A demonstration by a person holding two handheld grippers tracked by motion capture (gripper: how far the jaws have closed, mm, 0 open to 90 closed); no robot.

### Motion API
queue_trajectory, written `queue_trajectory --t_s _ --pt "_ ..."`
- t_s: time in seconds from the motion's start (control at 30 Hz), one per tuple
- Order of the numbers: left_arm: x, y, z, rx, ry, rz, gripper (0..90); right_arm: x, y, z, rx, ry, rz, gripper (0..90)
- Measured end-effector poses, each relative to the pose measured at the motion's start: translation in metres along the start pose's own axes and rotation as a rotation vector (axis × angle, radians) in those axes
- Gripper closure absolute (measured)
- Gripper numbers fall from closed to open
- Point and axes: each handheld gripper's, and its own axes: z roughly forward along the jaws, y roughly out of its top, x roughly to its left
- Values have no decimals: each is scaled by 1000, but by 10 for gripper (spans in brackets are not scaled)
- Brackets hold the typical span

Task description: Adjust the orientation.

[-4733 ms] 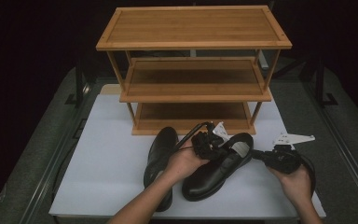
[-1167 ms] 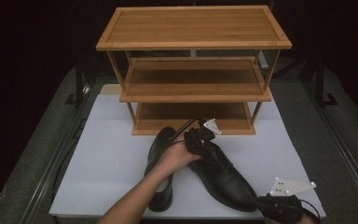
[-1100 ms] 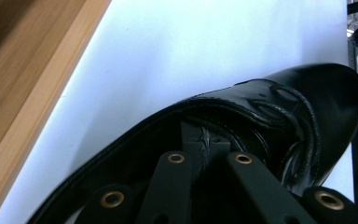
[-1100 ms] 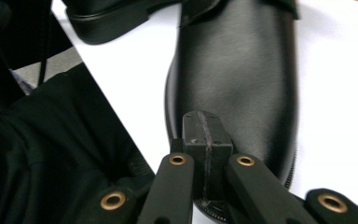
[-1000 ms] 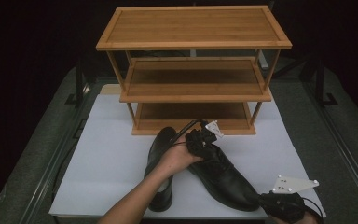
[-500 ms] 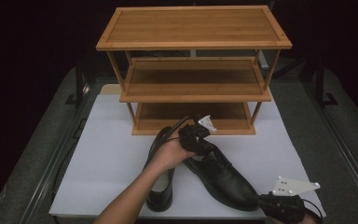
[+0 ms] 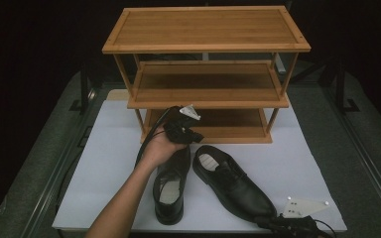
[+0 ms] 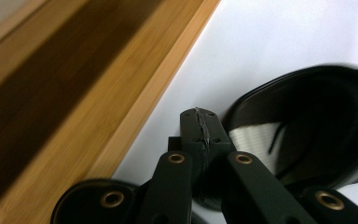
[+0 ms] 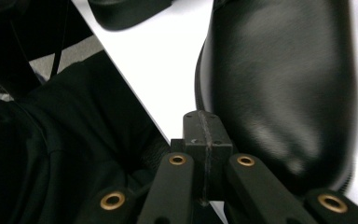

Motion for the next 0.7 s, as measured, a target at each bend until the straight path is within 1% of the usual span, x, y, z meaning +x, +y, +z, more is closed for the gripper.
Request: queue_trajectory --t_s 0.03,0.07,0.17,0.2,0.23,0.3,0.37,0.4,0.5,0.53,0.57,0.6,0.63,0.67,0.7 --pt "1 -2 3 3 -7 -15 900 0 0 2 5 4 -1 900" --pt "2 -3 6 18 -9 -15 900 0 0 3 14 1 -3 899" --pt "1 -6 15 48 -39 7 900 -1 -1 6 33 -12 -6 900" --pt "-2 -6 17 49 -19 6 900 -1 -1 6 35 -13 -5 900" --pt "-3 -7 18 55 -13 8 900 -2 -1 6 32 -12 -5 900" --pt "-3 -7 18 50 -18 5 900 -3 -1 5 36 -21 -4 900" --pt "-6 -7 17 50 -11 3 900 -6 -2 4 33 -23 -3 900" --pt "-7 -7 17 54 -5 12 900 -7 -2 3 35 -23 3 900" --pt "-10 -5 18 50 3 18 900 -12 -2 0 36 -28 12 900" --pt "-11 -5 18 39 -18 15 900 -13 -3 -1 34 -28 17 900" --pt "-12 -4 19 18 -62 13 900 -15 -3 -2 35 -39 16 900" --pt "-16 -4 22 2 -99 9 900 -16 -4 -4 30 -67 16 900" --pt "-21 -2 25 23 -98 40 900 -19 -5 -6 26 -87 25 900" --pt "-26 0 28 50 -83 77 900 -22 -5 -8 22 -92 31 900" --pt "-29 1 29 51 -73 91 900 -25 -6 -9 15 -97 39 900"
